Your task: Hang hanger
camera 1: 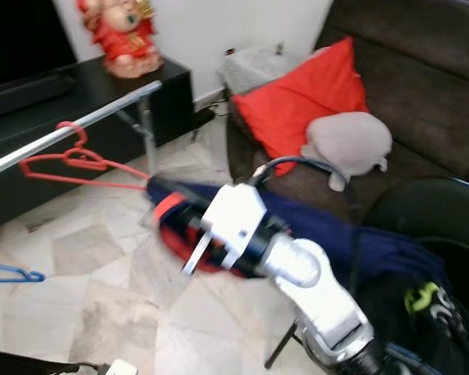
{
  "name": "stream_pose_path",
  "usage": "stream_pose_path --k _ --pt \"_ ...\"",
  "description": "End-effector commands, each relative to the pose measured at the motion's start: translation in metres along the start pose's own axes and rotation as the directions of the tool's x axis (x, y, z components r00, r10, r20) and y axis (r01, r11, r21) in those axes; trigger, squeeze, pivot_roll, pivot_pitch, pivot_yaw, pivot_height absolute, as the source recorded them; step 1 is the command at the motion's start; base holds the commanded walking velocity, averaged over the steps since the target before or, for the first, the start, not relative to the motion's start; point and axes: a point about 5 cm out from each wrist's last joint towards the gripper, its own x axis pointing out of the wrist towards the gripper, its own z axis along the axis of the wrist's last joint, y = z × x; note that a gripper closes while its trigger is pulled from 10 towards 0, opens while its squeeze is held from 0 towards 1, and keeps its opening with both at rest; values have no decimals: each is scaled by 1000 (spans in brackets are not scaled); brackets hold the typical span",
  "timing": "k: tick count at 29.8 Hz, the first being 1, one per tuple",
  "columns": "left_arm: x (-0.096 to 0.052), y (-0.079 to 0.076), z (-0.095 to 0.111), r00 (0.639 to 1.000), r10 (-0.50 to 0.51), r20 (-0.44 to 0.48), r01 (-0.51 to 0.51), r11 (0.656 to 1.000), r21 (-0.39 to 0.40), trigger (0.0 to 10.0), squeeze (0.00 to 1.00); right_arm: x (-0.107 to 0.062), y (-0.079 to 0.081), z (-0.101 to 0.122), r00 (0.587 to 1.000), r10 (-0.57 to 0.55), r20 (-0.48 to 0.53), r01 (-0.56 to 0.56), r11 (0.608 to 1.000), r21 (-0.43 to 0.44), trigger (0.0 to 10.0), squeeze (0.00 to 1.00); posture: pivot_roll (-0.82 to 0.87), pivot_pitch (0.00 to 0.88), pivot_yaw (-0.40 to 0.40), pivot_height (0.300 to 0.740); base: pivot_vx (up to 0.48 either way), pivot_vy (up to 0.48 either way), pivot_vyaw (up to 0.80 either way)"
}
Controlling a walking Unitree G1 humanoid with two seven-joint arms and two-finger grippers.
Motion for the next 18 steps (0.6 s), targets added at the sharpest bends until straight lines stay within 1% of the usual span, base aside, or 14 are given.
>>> stream_pose_path --k 1,2,3,6,8,9,10,11,12,13,15,16,17,18 --pt "-3 -4 -15 998 -20 -58 21 1000 8 10000 0 -3 13 11 992 114 63 -118 991 69 10000 0 -11 119 -2 740 0 0 800" --pt "-3 -4 -15 998 -20 -58 21 1000 8 10000 0 -3 13 11 992 114 63 -118 991 69 10000 0 -11 119 -2 740 0 0 800" --pt "-4 -4 -15 998 -21 -58 21 1000 9 10000 0 -5 19 17 982 160 103 -172 978 115 10000 0 -11 117 -2 740 0 0 800" --pt "-4 -4 -16 998 -20 -59 21 1000 9 10000 0 -7 23 22 973 185 139 -205 967 150 10000 0 -11 117 -1 740 0 0 800" --pt "-4 -4 -16 998 -20 -60 21 1000 10 10000 0 -8 18 19 982 136 131 -153 979 136 10000 0 -10 115 0 740 0 0 550" --pt "-4 -4 -16 998 -20 -60 21 1000 10 10000 0 -9 11 13 991 72 113 -90 983 159 10000 0 -10 115 0 740 0 0 0" --pt "-4 -4 -16 998 -19 -61 20 1000 11 10000 0 -11 -2 3 996 -47 78 30 980 199 10000 0 -11 114 -1 740 0 0 0" --pt "-4 -4 -16 998 -19 -61 20 1000 12 10000 0 -14 -10 -4 991 -127 50 115 973 202 10000 0 -10 111 -1 740 0 0 0" --pt "-4 -4 -16 998 -20 -61 21 1000 12 10000 0 -16 -15 -8 984 -175 33 166 966 198 10000 0 -10 111 -1 740 0 0 0" --pt "-4 -4 -16 998 -20 -61 21 1000 12 10000 0 -23 -24 -18 967 -254 -16 251 941 226 10000 0 -5 111 -1 740 0 0 0" --pt "-4 -4 -16 998 -19 -61 19 1000 11 10000 0 -32 -32 -29 940 -334 -66 339 905 257 10000 0 -5 110 -2 740 0 0 0" --pt "-4 -4 -16 998 -18 -62 19 1000 11 10000 0 -42 -40 -41 901 -414 -130 434 860 269 10000 0 -7 110 -3 740 0 0 0" --pt "-4 -4 -16 998 -18 -62 19 1000 11 10000 0 -47 -43 -47 878 -451 -164 479 834 273 10000 0 -7 110 -3 740 0 0 0" --pt "-4 -4 -16 998 -18 -62 18 1000 12 10000 0 -53 -47 -55 846 -490 -211 532 803 268 10000 0 -8 109 -3 740 0 0 0"
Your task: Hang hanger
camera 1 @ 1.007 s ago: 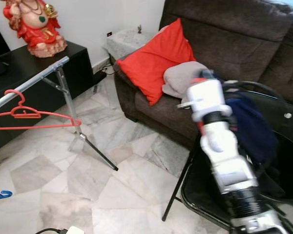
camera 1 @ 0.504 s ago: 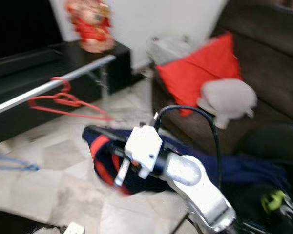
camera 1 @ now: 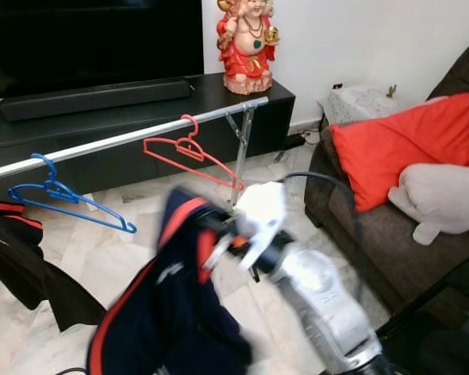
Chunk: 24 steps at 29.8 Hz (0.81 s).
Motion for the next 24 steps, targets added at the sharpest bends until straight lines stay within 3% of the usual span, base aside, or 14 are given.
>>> stream_pose_path --k 1,2,4,5,6,7,8,10,12,15,24 --pt "-1 0 -4 1000 -5 -27 6 1000 17 10000 0 0 -9 -3 996 -87 -15 87 996 9 10000 0 -6 109 -2 740 0 0 0" --pt "-1 0 -5 1000 -1 -27 2 1000 18 10000 0 -6 -21 -16 979 -192 -69 192 981 -4 10000 0 -6 107 -1 740 0 0 0" --pt "-2 1 -5 1000 8 -29 -8 1000 21 10000 0 -12 -31 -26 950 -292 -109 295 955 13 10000 0 -4 105 0 740 0 0 0" --pt "-2 3 -6 999 28 -35 -28 999 26 10000 0 -21 -46 -42 886 -428 -179 439 898 26 10000 0 -1 102 0 740 0 0 0" --pt "-2 3 -7 998 39 -40 -38 999 32 10000 0 -27 -51 -48 852 -483 -201 499 866 31 10000 0 0 100 1 740 0 0 0" --pt "-3 5 -8 997 58 -41 -56 998 28 10000 0 -38 -59 -61 783 -568 -255 606 789 102 10000 0 -2 96 4 740 0 0 0" --pt "-3 5 -8 997 64 -39 -63 998 24 10000 0 -42 -60 -66 758 -592 -273 638 760 123 10000 0 -5 91 6 740 0 0 0" --pt "-5 7 -11 994 99 -34 -99 995 7 10000 0 -44 -55 -76 754 -586 -297 639 758 126 10000 0 -2 84 9 740 0 0 0" --pt "-7 9 -14 988 155 -19 -156 985 -70 10000 0 -43 -49 -86 753 -572 -325 631 768 111 10000 0 9 76 13 740 0 0 0" --pt "-10 12 -20 981 193 -17 -194 974 -121 10000 0 -44 -46 -91 740 -585 -332 643 761 92 10000 0 16 61 28 740 0 0 0" --pt "-16 15 -30 976 215 -28 -217 966 -138 10000 0 -52 -46 -93 713 -628 -310 671 740 42 10000 0 22 0 47 740 0 0 0"
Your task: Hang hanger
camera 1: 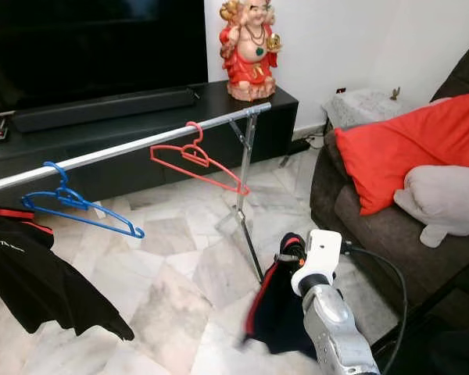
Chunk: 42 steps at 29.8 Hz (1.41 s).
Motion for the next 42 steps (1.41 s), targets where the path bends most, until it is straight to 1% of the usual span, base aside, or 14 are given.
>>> stream_pose_path --k 1,3,6,8,12,16,19,23,30,33,38,42 --pt "-3 3 -7 1000 18 -12 -19 1000 -12 10000 0 -1 2 4 1000 -3 29 3 1000 -1 10000 0 22 0 45 740 0 0 0" --pt "-4 3 -9 999 23 -24 -23 1000 -13 10000 0 -3 -1 1 1000 -18 26 18 1000 1 10000 0 19 0 39 740 0 0 0" --pt "-4 4 -12 998 54 -41 -54 999 2 10000 0 -9 -6 -3 999 -43 17 43 999 -24 10000 0 16 0 38 740 0 0 0" --pt "-4 2 -13 997 63 -52 -63 998 -12 10000 0 -13 -11 -4 998 -50 21 51 998 -23 10000 0 20 0 37 740 0 0 0" --pt "-2 -2 -13 996 69 -55 -71 996 -44 10000 0 -14 -17 -8 997 -82 11 82 996 -32 10000 0 13 0 34 740 0 0 0" --pt "-1 -6 -11 997 56 -45 -58 997 -47 10000 0 -15 -20 -6 995 -99 29 100 994 -34 10000 0 17 0 27 740 0 0 0" --pt "-1 -10 -11 998 59 -37 -61 996 -63 10000 0 -16 -22 -2 993 -101 56 103 994 -31 10000 0 22 0 15 740 0 0 800" --pt "0 -12 -11 998 60 -36 -63 995 -75 10000 0 -17 -24 -1 993 -100 55 102 994 -38 10000 0 18 0 10 740 0 0 800" --pt "-1 -18 -15 997 59 -45 -63 993 -97 10000 0 -20 -39 -1 990 -133 50 135 989 -57 10000 0 11 0 -1 740 0 0 800" --pt "-1 -18 -16 997 60 -47 -64 993 -102 10000 0 -19 -40 -2 990 -134 48 136 989 -58 10000 0 10 0 -2 740 0 0 800" --pt "-1 -18 -15 996 75 -41 -79 991 -107 10000 0 -17 -41 -6 989 -141 31 143 988 -57 10000 0 13 0 -2 740 0 0 800" --pt "-2 -17 -15 994 105 -30 -108 984 -139 10000 0 -15 -44 -13 989 -148 -3 148 988 -48 10000 0 9 0 0 740 0 0 647"
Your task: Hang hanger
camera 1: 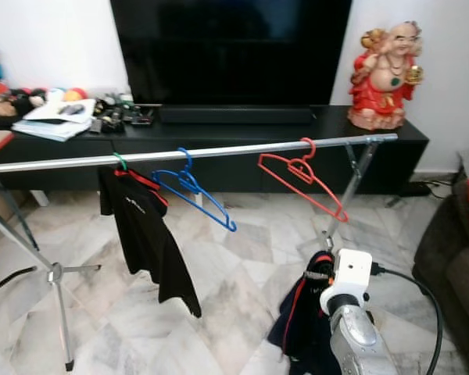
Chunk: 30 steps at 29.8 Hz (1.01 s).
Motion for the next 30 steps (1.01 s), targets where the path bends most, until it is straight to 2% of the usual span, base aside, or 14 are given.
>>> stream_pose_path --k 1,8,12,13,14,16,19,20,21,27,30 --pt "1 4 6 999 36 30 -35 999 -29 10000 0 4 5 3 1000 23 11 -24 1000 13 10000 0 10 0 -2 740 0 0 0" --pt "-2 5 16 980 112 164 -106 993 -47 10000 0 6 -10 -23 996 -7 -87 5 1000 -22 10000 0 20 0 -14 740 0 0 0" --pt "-6 4 25 948 142 285 -139 990 -30 10000 0 5 -23 -41 986 -47 -157 42 998 -36 10000 0 34 0 -21 740 0 0 0" --pt "-4 13 51 913 152 379 -161 987 -7 10000 0 4 -26 -45 983 -58 -176 52 998 -40 10000 0 42 6 -24 740 0 0 0" --pt "-3 19 69 889 158 430 -175 985 1 10000 0 4 -27 -46 982 -61 -181 55 998 -38 10000 0 43 7 -25 740 0 0 0" --pt "-10 33 119 796 144 587 -177 984 -1 10000 0 4 -28 -46 983 -68 -173 63 998 -31 10000 0 46 16 -27 740 0 0 0" --pt "-27 26 142 707 110 699 -136 991 -18 10000 0 7 -26 -35 993 -64 -101 62 998 -20 10000 0 39 31 -28 740 0 0 0" --pt "-27 26 142 707 110 699 -136 991 -18 10000 0 7 -26 -35 993 -64 -101 62 998 -20 10000 0 39 31 -28 740 0 0 0" --pt "-36 19 147 668 99 738 -104 994 -39 10000 0 8 -23 -31 996 -63 -65 62 998 -14 10000 0 26 43 -30 740 0 0 0" --pt "-46 2 146 650 65 758 -51 998 -42 10000 0 7 -22 -29 998 -53 -33 52 998 -27 10000 0 25 62 -37 740 0 0 0" --pt "-53 -4 145 667 65 742 -26 998 -64 10000 0 5 -24 -31 998 -57 -28 56 998 -27 10000 0 26 79 -43 740 0 0 0"
